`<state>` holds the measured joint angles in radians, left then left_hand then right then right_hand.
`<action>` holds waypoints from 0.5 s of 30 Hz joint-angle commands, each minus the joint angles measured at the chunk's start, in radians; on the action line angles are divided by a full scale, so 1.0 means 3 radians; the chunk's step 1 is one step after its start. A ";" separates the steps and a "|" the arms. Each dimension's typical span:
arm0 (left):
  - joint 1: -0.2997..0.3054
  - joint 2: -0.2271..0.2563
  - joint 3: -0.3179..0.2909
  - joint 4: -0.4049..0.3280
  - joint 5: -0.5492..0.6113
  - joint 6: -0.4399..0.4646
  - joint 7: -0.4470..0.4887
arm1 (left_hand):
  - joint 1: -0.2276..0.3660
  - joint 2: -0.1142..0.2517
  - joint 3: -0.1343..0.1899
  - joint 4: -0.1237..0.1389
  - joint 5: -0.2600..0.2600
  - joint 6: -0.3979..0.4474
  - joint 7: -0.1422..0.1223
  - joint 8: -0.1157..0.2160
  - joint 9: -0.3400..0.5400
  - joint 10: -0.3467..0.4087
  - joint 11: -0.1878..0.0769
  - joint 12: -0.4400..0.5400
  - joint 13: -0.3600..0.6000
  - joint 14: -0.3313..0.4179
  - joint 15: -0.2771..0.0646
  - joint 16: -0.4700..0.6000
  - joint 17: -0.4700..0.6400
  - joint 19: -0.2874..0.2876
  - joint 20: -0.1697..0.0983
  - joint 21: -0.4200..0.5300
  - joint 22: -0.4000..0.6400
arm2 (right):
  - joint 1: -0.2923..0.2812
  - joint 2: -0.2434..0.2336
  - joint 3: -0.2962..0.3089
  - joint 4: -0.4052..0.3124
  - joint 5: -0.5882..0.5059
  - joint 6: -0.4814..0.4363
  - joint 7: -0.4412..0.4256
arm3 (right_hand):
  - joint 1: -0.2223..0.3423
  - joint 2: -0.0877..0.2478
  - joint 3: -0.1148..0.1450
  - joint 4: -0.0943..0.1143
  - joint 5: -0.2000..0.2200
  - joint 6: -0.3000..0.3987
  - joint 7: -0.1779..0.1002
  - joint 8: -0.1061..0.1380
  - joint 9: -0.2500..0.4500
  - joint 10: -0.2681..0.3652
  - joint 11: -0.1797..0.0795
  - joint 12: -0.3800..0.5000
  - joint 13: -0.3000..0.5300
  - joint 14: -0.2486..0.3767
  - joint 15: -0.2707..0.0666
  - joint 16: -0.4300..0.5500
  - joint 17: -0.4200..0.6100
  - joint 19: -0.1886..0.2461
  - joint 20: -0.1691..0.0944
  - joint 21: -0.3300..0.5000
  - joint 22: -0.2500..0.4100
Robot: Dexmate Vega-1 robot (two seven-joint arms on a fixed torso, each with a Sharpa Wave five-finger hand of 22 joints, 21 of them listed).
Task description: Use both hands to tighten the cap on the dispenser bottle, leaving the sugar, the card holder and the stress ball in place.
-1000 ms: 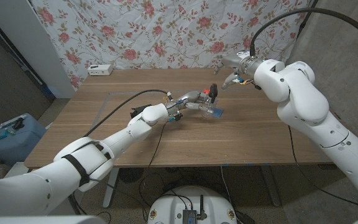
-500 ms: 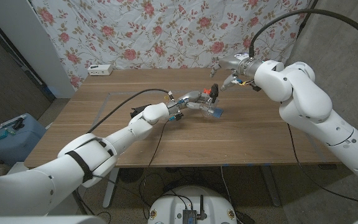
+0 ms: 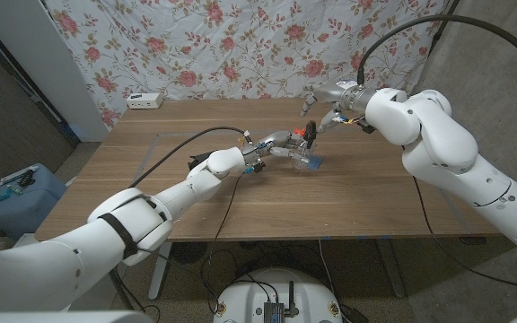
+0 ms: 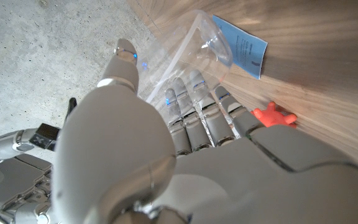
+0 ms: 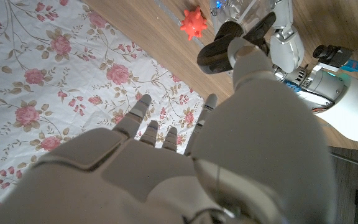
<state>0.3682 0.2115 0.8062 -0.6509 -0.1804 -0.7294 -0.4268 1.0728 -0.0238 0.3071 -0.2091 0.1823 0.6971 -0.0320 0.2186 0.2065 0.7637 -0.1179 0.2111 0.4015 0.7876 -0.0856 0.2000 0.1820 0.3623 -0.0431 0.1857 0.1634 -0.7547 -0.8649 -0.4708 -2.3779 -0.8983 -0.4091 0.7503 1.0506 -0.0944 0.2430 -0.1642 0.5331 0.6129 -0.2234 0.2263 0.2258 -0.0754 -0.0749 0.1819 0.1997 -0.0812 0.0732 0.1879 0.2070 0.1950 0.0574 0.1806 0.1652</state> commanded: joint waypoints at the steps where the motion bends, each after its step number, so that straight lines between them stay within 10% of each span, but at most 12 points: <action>1: -0.0060 -0.0059 0.0018 0.0146 0.0012 -0.0084 -0.0021 | -0.0210 0.0323 0.0219 0.0194 -0.0003 0.0418 -0.0093 0.0032 0.0013 0.0050 -0.0008 0.0023 0.0003 0.0029 -0.0276 0.0000 0.0001 0.0005 -0.0261 0.0000 0.0010 | 0.0185 -0.0057 -0.0184 0.0113 0.0102 -0.0061 0.0029 | 0.0021 0.0004 0.0002 0.0025 0.0014 0.0034 -0.0002 0.0024 0.0004 -0.0041 0.0008 0.0011 0.0011 -0.0042 0.0007 0.0007 0.0017 -0.0021 0.0015 0.0000 0.0010; 15: -0.0090 -0.0100 0.0032 0.0242 0.0017 -0.0134 -0.0023 | -0.0210 0.0319 0.0223 0.0190 -0.0004 0.0427 -0.0091 0.0035 0.0014 0.0052 -0.0009 0.0021 0.0004 0.0026 -0.0276 -0.0003 0.0000 0.0006 -0.0263 0.0001 0.0010 | 0.0333 -0.0082 -0.0316 0.0207 0.0138 -0.0149 0.0102 | -0.0002 0.0011 -0.0030 0.0063 0.0018 -0.0002 -0.0001 0.0002 -0.0006 -0.0072 0.0057 0.0023 0.0009 -0.0064 0.0033 0.0023 0.0023 -0.0018 0.0025 0.0013 0.0011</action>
<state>0.3491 0.1910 0.8126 -0.6007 -0.1774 -0.7572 -0.4328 1.0728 -0.0238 0.3072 -0.2092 0.1823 0.6970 -0.0319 0.2221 0.2065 0.7637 -0.1179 0.2109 0.4014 0.7875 -0.0856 0.1998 0.1821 0.3623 -0.0431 0.1857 0.1634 -0.6855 -0.8815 -0.5358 -2.3331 -0.8667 -0.4331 0.7725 1.0505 -0.0944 0.2316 -0.1528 0.5333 0.6128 -0.2234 0.2263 0.2229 -0.0914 -0.0588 0.1819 0.1998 -0.0919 0.0840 0.1879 0.2120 0.1899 0.0625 0.1806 0.1652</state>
